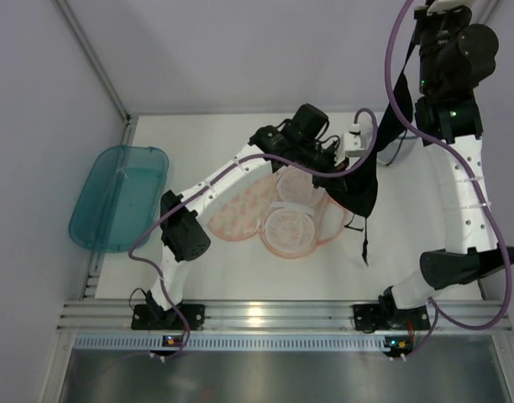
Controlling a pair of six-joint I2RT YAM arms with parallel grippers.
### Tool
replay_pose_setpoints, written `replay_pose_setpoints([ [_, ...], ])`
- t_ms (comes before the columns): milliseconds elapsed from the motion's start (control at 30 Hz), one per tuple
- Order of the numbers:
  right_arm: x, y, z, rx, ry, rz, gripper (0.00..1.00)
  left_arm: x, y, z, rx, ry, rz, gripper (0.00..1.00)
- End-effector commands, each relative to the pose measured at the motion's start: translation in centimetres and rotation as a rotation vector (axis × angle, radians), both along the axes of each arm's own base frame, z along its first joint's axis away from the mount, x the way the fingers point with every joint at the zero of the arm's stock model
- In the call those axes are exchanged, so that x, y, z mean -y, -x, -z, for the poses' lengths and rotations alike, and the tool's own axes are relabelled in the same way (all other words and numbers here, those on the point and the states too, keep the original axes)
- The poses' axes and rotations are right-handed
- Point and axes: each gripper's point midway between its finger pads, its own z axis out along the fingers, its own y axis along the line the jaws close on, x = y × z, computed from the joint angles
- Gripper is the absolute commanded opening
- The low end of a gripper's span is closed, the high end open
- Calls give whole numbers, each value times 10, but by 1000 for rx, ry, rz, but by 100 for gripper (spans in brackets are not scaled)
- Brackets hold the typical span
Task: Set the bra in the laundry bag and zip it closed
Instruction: Place the bra in the laundry bag.
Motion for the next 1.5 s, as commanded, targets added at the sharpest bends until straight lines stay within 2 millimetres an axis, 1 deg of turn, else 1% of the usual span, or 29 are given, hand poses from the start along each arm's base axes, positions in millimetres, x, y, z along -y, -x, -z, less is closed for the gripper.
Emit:
replay_pose_setpoints([
  [0, 16, 14, -38, 121, -21, 52, 0, 1, 4, -26, 22, 62, 16, 0],
  [67, 7, 8, -28, 89, -14, 2, 0, -1, 2, -18, 7, 40, -1, 0],
  [133, -3, -10, 5, 9, -2, -31, 0, -8, 3, -15, 5, 28, -8, 0],
  [167, -12, -17, 17, -22, 11, -69, 0, -13, 2, -1, -14, -5, -21, 0],
  [233, -24, -37, 65, -141, 15, -117, 0, -21, 4, 3, -49, -21, -41, 0],
  [267, -34, -46, 92, -203, 29, -162, 0, -27, 11, 13, -103, -39, -29, 0],
  [333, -48, -56, 123, -272, 24, -219, 0, -40, 15, 17, -175, -45, -37, 0],
  [367, -62, -59, 145, -324, 27, -282, 0, -47, 25, 33, -247, -73, -26, 0],
  [433, -81, -66, 173, -388, 28, -344, 0, -58, 31, 43, -308, -100, -39, 0],
  [467, -92, -67, 186, -420, 29, -379, 0, -64, 39, 58, -357, -132, -41, 0],
  [500, -99, -72, 201, -453, 25, -390, 0, -69, 43, 63, -405, -148, -53, 0],
  [633, -130, -80, 240, -537, 17, -445, 0, -90, 51, 90, -563, -226, -128, 0],
  [733, -155, -85, 262, -578, 15, -470, 0, -107, 45, 104, -659, -256, -197, 0],
  [800, -163, -91, 276, -606, 16, -468, 0, -117, 38, 108, -688, -259, -233, 0],
  [867, -174, -92, 283, -616, 22, -460, 0, -126, 36, 118, -712, -276, -267, 0],
  [900, -179, -95, 293, -635, 26, -455, 0, -132, 32, 121, -721, -278, -288, 0],
  [933, -187, -94, 297, -643, 31, -466, 0, -137, 32, 127, -738, -290, -302, 0],
  [967, -187, -97, 301, -650, 32, -445, 0, -143, 29, 132, -747, -297, -322, 0],
  [1033, -198, -99, 318, -682, 50, -437, 0, -151, 31, 143, -761, -323, -346, 0],
  [1067, -202, -100, 320, -688, 55, -439, 0, -155, 29, 148, -755, -337, -364, 1],
  [1100, -207, -104, 335, -714, 66, -439, 0, -157, 29, 155, -763, -352, -373, 1],
  [1167, -217, -105, 343, -732, 81, -435, 0, -162, 28, 167, -787, -379, -407, 3],
  [1200, -223, -108, 358, -760, 92, -438, 0, -164, 27, 176, -801, -400, -422, 5],
  [1233, -229, -108, 364, -775, 92, -444, 0, -164, 26, 181, -806, -407, -431, 7],
  [1267, -233, -108, 364, -789, 94, -450, 5, -166, 25, 186, -815, -417, -443, 8],
  [1300, -238, -110, 376, -817, 93, -453, 13, -166, 24, 190, -819, -422, -454, 11],
  [1400, -246, -110, 373, -831, 51, -478, 24, -167, 22, 193, -829, -398, -476, 13],
  [1433, -246, -109, 369, -826, 43, -488, 34, -168, 20, 193, -814, -388, -485, 13],
  [1467, -247, -108, 365, -819, 36, -505, 47, -167, 15, 193, -818, -378, -520, 13],
])
